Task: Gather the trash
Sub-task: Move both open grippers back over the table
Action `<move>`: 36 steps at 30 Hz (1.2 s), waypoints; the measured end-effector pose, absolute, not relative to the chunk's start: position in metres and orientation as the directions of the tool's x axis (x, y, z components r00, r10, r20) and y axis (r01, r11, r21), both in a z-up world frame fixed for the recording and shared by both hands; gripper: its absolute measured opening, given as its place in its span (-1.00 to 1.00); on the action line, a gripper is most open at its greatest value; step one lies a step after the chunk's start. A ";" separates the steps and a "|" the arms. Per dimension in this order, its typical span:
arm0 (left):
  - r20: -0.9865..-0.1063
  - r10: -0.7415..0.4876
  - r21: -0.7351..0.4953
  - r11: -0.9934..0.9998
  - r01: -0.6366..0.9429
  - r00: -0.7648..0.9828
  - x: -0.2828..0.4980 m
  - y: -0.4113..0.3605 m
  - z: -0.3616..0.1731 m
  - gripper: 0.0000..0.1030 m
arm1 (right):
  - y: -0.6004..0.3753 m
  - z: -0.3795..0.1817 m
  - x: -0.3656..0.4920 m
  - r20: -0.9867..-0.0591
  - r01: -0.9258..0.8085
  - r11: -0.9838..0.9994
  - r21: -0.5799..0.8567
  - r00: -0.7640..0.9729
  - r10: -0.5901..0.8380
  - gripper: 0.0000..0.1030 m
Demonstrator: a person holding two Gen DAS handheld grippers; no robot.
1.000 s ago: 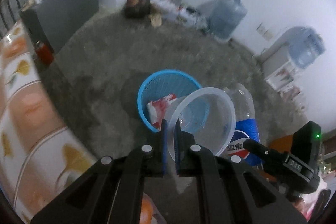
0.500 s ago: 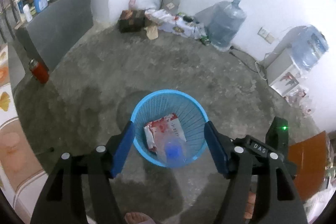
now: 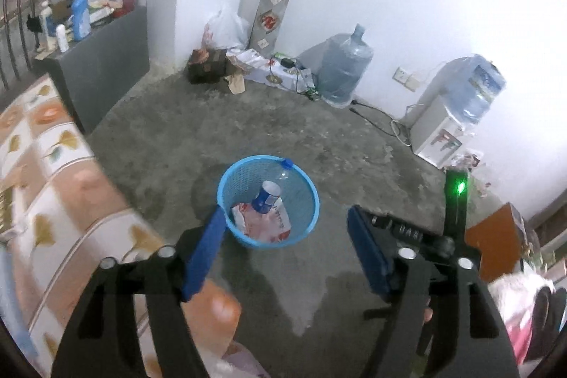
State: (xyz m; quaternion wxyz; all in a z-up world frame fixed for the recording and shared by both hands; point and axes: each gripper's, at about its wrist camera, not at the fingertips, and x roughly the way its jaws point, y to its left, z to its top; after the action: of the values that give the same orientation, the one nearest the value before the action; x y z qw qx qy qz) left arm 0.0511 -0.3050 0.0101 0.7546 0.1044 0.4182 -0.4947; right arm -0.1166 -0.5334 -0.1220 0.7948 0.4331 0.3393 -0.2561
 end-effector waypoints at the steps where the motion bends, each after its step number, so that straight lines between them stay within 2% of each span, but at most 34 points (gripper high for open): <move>1: -0.723 -0.670 -0.258 0.490 0.833 0.170 0.047 -0.292 0.015 0.57 | -0.527 -0.113 -0.118 -0.761 0.700 0.523 0.486 0.634 -0.141 0.72; 3: -0.687 -0.696 -0.255 0.497 0.830 0.206 0.036 -0.254 0.027 0.69 | -0.507 -0.087 -0.116 -0.755 0.701 0.587 0.405 0.618 -0.217 0.85; 7: -0.667 -0.698 -0.226 0.522 0.823 0.260 0.021 -0.195 0.036 0.81 | -0.467 -0.050 -0.113 -0.725 0.717 0.663 0.214 0.572 -0.385 0.84; 10: -0.681 -0.661 -0.200 0.580 0.789 0.314 0.017 -0.153 0.036 0.89 | -0.437 -0.040 -0.105 -0.703 0.706 0.700 0.106 0.551 -0.450 0.84; 14: -0.662 -0.645 -0.230 0.661 0.714 0.383 0.015 -0.090 0.036 0.89 | -0.394 -0.032 -0.087 -0.665 0.657 0.753 -0.025 0.551 -0.503 0.84; 20: -0.652 -0.609 -0.228 0.726 0.649 0.452 0.014 -0.016 0.033 0.89 | -0.333 -0.016 -0.060 -0.623 0.509 0.846 -0.158 0.614 -0.485 0.84; 23: -0.636 -0.613 -0.259 0.742 0.619 0.469 0.016 0.011 0.031 0.89 | -0.316 -0.006 -0.060 -0.599 0.420 0.902 -0.102 0.698 -0.393 0.84; 27: -0.574 -0.677 -0.362 0.714 0.599 0.461 0.020 0.052 0.021 0.89 | -0.299 0.009 -0.060 -0.550 0.272 0.959 0.079 0.814 -0.185 0.84; 30: -0.530 -0.691 -0.407 0.716 0.567 0.492 0.026 0.075 0.013 0.89 | -0.292 0.012 -0.049 -0.569 0.219 0.960 0.173 0.818 -0.084 0.84; 33: -0.517 -0.660 -0.436 0.751 0.496 0.545 0.044 0.098 0.000 0.89 | -0.279 0.012 -0.033 -0.596 0.175 0.954 0.245 0.803 0.006 0.84; 36: -0.543 -0.562 -0.376 0.827 0.417 0.624 0.065 0.115 -0.012 0.89 | -0.261 0.008 -0.015 -0.633 0.133 0.950 0.281 0.770 0.080 0.84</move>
State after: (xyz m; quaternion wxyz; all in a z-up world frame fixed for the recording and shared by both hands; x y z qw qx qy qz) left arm 0.0653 0.1151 -0.0124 0.8947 -0.1073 0.3364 -0.2736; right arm -0.0146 -0.2606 0.0076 0.9275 0.1569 0.3391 -0.0142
